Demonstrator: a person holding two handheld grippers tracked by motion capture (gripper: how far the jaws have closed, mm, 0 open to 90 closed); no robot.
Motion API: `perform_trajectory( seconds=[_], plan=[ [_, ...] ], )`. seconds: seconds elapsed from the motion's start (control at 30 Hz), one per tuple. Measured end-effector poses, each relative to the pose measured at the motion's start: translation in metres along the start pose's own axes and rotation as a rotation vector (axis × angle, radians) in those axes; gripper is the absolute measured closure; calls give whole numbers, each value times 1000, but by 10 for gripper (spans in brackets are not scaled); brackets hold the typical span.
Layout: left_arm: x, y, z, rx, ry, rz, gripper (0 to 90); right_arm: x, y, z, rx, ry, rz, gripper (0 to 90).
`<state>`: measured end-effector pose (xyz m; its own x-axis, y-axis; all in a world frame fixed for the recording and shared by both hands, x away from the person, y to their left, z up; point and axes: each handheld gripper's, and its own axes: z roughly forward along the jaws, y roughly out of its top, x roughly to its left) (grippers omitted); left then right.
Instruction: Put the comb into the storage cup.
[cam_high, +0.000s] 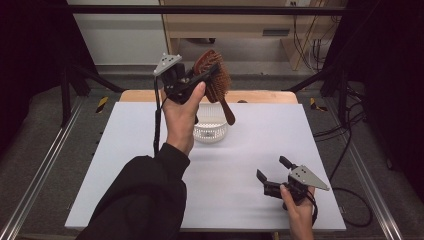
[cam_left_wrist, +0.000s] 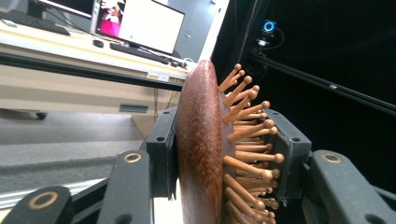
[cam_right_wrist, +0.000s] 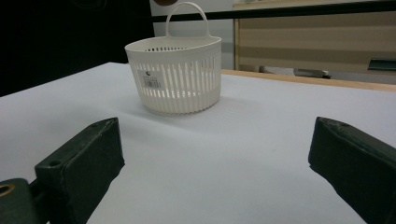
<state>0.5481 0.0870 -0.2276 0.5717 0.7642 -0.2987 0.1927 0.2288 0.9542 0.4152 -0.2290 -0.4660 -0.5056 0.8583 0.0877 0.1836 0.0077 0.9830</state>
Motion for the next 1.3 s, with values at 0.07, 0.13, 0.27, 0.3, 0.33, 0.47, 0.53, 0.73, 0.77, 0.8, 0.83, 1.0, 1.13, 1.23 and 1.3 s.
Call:
perform_trajectory(
  seconds=[0.07, 0.13, 0.27, 0.3, 0.33, 0.47, 0.53, 0.73, 0.77, 0.8, 0.83, 1.0, 1.13, 1.23, 1.3],
  plan=[
    [2, 3, 4, 0, 17, 11, 515, 0, 0, 0, -1, -1, -3, 36],
    [4, 4, 7, 4, 24, 25, 515, 0, 0, 0, -1, 0, 3, 36],
    [8, 4, 13, 12, 42, 45, 515, -1, 0, 0, -2, 1, 8, 36],
    [10, 4, 13, 14, 45, 44, 515, -1, 0, 0, -2, 2, 9, 35],
    [11, 3, 14, 14, 49, 44, 515, -1, 0, 0, -2, 2, 10, 36],
    [15, 2, 17, 26, 67, 58, 515, -1, -1, 1, -6, 3, 21, 35],
    [16, 2, 18, 22, 74, 62, 515, -1, -1, 1, -7, 2, 21, 35],
    [19, 2, 19, 22, 90, 81, 515, -2, -1, 0, -15, 3, 27, 35],
    [19, 2, 19, 21, 91, 82, 515, -3, -1, 0, -14, 5, 29, 35],
    [20, 1, 19, 21, 93, 80, 515, -2, -1, 0, -15, 5, 32, 35],
    [21, 1, 19, 20, 95, 79, 515, -2, -1, 0, -16, 5, 32, 35],
    [26, -3, 20, 26, 108, 73, 515, -3, -1, 0, -17, 2, 34, 36],
    [30, -9, 23, 23, 123, 74, 515, -3, -1, 0, -16, 0, 35, 37],
    [33, -14, 27, 35, 128, 80, 515, -3, -1, 0, -15, 3, 33, 37],
    [35, -19, 29, 42, 129, 67, 515, -3, -1, 0, -16, 3, 30, 37]
  ],
)
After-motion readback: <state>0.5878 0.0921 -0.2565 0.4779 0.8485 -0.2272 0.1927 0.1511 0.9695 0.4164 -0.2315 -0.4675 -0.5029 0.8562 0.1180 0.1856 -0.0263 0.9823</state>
